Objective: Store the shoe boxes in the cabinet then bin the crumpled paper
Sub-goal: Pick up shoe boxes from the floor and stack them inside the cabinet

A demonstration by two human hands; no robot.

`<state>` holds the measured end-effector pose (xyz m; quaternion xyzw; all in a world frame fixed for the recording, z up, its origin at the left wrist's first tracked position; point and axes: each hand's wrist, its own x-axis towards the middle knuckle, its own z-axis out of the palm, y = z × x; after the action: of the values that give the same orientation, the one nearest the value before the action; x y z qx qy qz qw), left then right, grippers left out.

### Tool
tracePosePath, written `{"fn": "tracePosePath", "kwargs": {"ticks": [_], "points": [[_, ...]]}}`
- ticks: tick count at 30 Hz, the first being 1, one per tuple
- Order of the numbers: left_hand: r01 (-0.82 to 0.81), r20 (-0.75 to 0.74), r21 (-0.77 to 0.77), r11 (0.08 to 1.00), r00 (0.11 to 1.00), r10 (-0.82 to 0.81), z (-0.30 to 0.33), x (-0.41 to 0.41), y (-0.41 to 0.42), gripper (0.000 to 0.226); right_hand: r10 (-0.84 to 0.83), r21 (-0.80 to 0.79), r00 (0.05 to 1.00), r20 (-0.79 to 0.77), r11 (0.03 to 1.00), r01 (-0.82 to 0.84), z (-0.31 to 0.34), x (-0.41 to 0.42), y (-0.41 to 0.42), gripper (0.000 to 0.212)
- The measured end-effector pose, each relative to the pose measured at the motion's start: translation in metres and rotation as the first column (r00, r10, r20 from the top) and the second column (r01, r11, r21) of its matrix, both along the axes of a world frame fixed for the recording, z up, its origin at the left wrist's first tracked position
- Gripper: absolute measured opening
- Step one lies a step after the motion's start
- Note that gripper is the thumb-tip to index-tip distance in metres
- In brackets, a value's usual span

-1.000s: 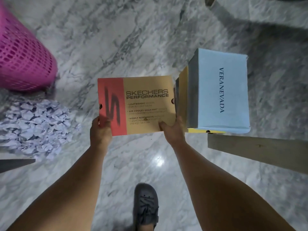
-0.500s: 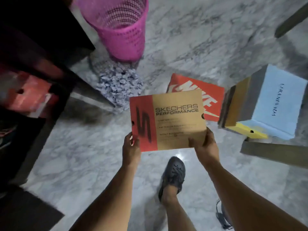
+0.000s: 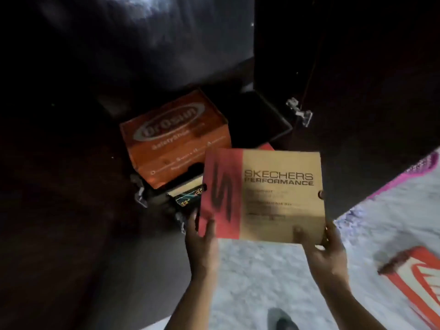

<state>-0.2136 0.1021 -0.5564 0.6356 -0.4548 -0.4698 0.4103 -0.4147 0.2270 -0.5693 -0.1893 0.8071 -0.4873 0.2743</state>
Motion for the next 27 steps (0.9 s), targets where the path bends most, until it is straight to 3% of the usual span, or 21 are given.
{"fn": "tracePosePath", "kwargs": {"ticks": [2, 6, 10, 13, 17, 21, 25, 27], "points": [[-0.098, -0.083, -0.097, 0.99, 0.992, 0.09, 0.031, 0.012, -0.04, 0.039, 0.073, -0.09, 0.996, -0.042, 0.993, -0.076, 0.035, 0.0, -0.059, 0.055], [-0.313, -0.203, -0.199, 0.929, 0.94, 0.273, 0.072, 0.026, -0.111, 0.048, 0.192, -0.226, 0.98, -0.056, 0.954, -0.2, 0.085, 0.0, -0.173, 0.058], [-0.435, -0.27, -0.155, 0.887, 0.882, 0.386, 0.074, 0.032, -0.166, 0.07, 0.354, -0.211, 0.921, -0.162, 0.899, -0.383, 0.096, 0.007, -0.266, 0.07], [-0.444, -0.215, -0.159, 0.882, 0.887, 0.408, 0.07, 0.031, -0.197, 0.067, 0.464, -0.183, 0.877, -0.128, 0.858, -0.481, 0.087, 0.014, -0.316, 0.076], [-0.479, -0.146, -0.175, 0.86, 0.877, 0.458, 0.059, 0.033, -0.23, 0.064, 0.529, -0.174, 0.849, 0.0, 0.836, -0.521, 0.08, 0.014, -0.361, 0.082], [-0.602, -0.183, -0.044, 0.797, 0.79, 0.586, 0.061, 0.037, -0.248, 0.054, 0.56, -0.2, 0.824, 0.09, 0.821, -0.535, 0.083, 0.022, -0.389, 0.079], [-0.693, -0.198, 0.102, 0.714, 0.689, 0.697, 0.063, 0.035, -0.247, 0.084, 0.57, -0.16, 0.816, 0.094, 0.818, -0.553, 0.08, 0.033, -0.394, 0.094], [-0.701, -0.132, 0.091, 0.708, 0.696, 0.706, 0.057, 0.027, -0.233, 0.081, 0.56, -0.134, 0.826, 0.071, 0.826, -0.548, 0.073, 0.028, -0.375, 0.108]]}}
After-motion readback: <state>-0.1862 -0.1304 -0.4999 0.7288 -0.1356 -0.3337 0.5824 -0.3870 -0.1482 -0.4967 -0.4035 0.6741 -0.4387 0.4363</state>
